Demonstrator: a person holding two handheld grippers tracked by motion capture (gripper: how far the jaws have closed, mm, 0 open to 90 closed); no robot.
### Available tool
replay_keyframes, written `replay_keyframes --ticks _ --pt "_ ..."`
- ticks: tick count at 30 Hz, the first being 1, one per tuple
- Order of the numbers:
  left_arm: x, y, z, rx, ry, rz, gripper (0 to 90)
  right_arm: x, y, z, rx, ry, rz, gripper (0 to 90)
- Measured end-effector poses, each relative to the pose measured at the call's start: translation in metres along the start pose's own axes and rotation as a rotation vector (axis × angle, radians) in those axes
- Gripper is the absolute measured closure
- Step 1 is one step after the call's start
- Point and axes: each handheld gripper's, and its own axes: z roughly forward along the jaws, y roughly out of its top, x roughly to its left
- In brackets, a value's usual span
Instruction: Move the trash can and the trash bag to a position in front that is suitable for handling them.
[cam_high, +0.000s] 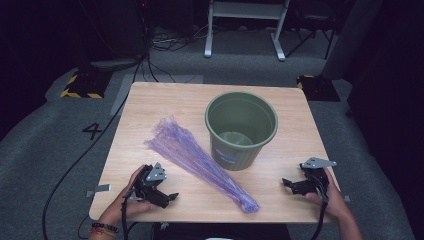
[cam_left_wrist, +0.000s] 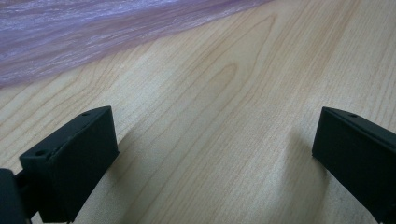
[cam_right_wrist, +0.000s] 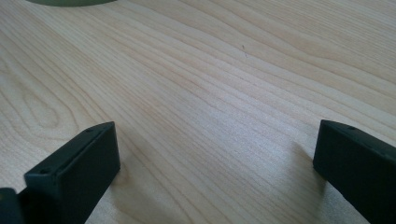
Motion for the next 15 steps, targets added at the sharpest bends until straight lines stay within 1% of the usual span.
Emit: replay_keyframes --ticks 11,15 --pt "-0.0005 0.0002 0.0003 -0.001 0.006 -0.008 0.1 -0.0006 -0.0004 -0.0005 -0.002 -0.002 -0.006 0.5" --pt "-0.0007 0.0003 0.0004 -0.002 0.010 -0.011 0.2 -0.0006 -0.0007 -0.0012 -0.007 0.005 -0.008 3.5"
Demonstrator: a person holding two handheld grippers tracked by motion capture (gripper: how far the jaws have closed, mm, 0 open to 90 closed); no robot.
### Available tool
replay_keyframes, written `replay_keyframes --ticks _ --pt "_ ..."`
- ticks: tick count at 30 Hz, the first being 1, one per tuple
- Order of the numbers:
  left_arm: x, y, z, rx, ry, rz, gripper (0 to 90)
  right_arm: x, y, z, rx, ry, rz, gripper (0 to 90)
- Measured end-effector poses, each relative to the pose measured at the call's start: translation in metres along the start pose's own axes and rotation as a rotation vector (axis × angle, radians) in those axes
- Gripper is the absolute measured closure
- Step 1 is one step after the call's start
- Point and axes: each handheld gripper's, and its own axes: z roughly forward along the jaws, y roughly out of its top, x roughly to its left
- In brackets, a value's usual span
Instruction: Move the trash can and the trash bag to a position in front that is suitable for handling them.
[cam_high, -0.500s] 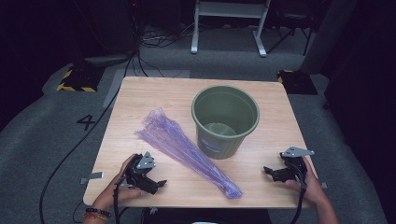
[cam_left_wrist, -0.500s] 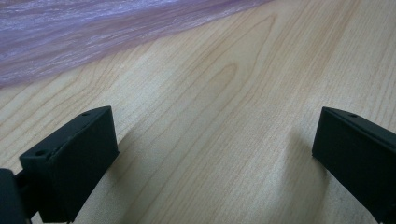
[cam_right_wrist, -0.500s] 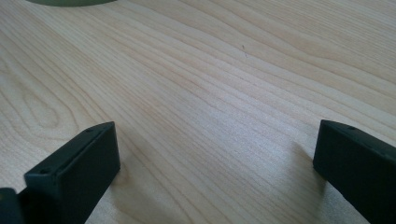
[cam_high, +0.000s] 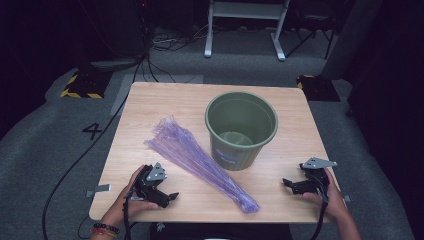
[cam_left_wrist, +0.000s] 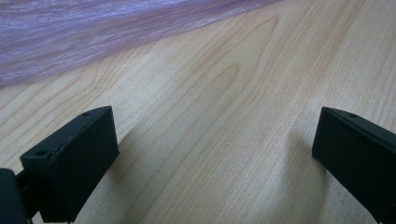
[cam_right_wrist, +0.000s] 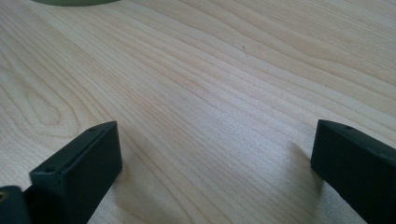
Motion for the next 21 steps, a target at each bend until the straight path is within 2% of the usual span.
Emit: replay_keyframes --ticks 1,3,6,7,10,11,12,17,21 --pt "0.000 0.000 0.000 0.000 0.001 -0.001 0.2 0.000 0.000 -0.001 -0.006 -0.002 -0.004 7.0" --pt "0.000 0.000 0.000 0.001 0.003 -0.002 0.3 0.001 0.000 -0.003 -0.028 -0.010 -0.003 19.6" --pt "0.000 0.000 0.000 0.000 0.003 -0.002 0.3 0.004 0.002 -0.004 -0.046 -0.009 0.003 21.8" --pt "0.000 0.000 0.000 0.000 0.003 -0.002 0.3 0.009 0.006 -0.007 -0.067 0.009 -0.008 26.7" --pt "0.000 0.000 0.000 0.000 0.003 -0.003 0.3 0.021 0.014 -0.012 -0.116 0.057 -0.030 31.0" --pt "0.000 0.000 0.000 0.000 0.003 -0.003 0.3 0.021 0.014 -0.012 -0.116 0.057 -0.030 31.0" --pt "0.000 0.000 0.000 0.000 0.003 -0.002 0.3 0.031 0.020 -0.014 -0.131 0.088 -0.063 33.2" --pt "-0.001 0.000 0.000 -0.002 0.007 -0.006 0.6 0.053 0.030 -0.014 -0.140 0.146 -0.136 35.2" --pt "-0.001 0.000 0.000 -0.002 0.008 -0.007 0.6 0.072 0.034 -0.015 -0.162 0.166 -0.212 36.5"
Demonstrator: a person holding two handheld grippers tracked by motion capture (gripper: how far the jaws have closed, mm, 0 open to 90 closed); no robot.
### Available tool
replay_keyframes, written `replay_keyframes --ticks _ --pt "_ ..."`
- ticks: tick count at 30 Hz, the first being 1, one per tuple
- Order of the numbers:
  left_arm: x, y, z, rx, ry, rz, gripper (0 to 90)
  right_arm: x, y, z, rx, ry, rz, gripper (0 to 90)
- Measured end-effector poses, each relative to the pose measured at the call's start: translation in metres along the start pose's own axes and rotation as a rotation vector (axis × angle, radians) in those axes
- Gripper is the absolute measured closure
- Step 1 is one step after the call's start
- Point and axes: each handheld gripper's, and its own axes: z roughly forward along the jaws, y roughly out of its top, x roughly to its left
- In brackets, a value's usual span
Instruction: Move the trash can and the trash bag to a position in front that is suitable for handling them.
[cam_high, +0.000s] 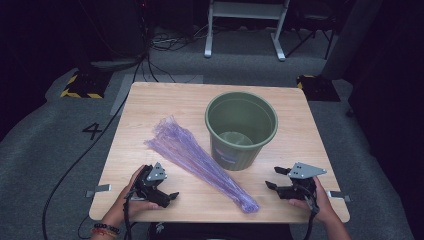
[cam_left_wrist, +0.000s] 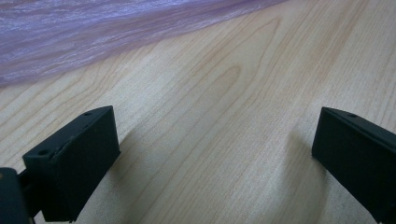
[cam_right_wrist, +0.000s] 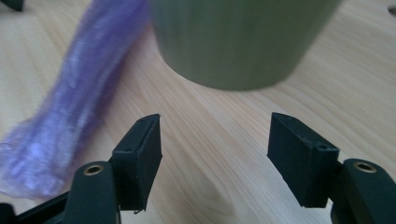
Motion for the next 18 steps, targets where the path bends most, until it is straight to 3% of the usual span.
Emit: replay_keyframes --ticks 6,11,15,18 --pt "0.000 0.000 0.000 0.000 0.000 0.000 0.5 0.018 0.006 0.003 -0.014 0.075 -0.034 39.2" --pt "0.000 0.000 0.000 0.000 0.001 -0.001 0.7 0.025 0.005 0.014 0.011 0.128 -0.027 43.2" --pt "0.000 0.000 0.000 -0.001 0.000 0.001 1.0 0.032 0.003 0.024 0.051 0.175 -0.053 45.1" --pt "0.000 0.000 0.000 -0.001 0.000 0.001 1.0 0.034 0.003 0.030 0.068 0.185 -0.057 45.7"
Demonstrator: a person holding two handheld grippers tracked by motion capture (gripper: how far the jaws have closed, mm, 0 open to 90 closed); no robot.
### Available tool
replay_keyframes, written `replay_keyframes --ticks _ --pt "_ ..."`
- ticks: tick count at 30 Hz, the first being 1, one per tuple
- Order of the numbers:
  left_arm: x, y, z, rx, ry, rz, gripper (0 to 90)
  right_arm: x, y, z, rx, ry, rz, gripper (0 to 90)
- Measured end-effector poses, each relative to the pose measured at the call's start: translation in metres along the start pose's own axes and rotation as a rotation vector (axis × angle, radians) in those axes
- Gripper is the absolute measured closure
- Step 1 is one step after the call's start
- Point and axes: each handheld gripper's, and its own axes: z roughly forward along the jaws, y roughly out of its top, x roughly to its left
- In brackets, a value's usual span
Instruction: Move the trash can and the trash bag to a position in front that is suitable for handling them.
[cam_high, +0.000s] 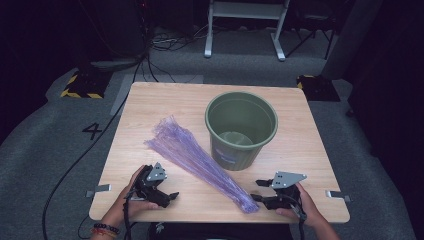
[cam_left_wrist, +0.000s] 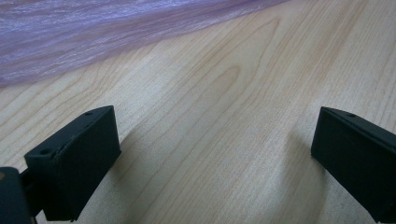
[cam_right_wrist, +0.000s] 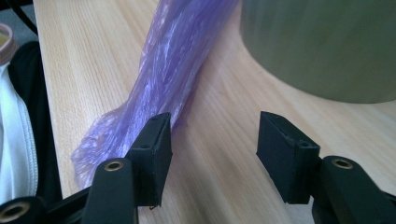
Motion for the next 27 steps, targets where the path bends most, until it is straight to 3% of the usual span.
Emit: replay_keyframes --ticks 11,15,19,23,27 --pt "-0.001 0.000 0.000 -0.003 0.001 0.000 1.4 0.003 0.004 0.027 0.008 -0.037 -0.032 53.6" --pt "-0.004 0.001 -0.001 -0.009 0.003 -0.002 5.6 0.002 0.006 0.031 0.006 -0.050 -0.029 53.0" --pt "-0.006 0.004 -0.001 -0.015 0.014 -0.018 16.0 -0.002 0.007 0.033 0.004 -0.047 -0.020 49.9" --pt "-0.015 0.015 0.003 -0.024 0.024 0.002 16.1 -0.004 0.007 0.034 0.006 -0.052 -0.009 46.1" --pt "-0.020 0.023 0.000 -0.076 0.025 0.009 16.2 -0.004 0.007 0.033 0.008 -0.063 -0.005 43.0"
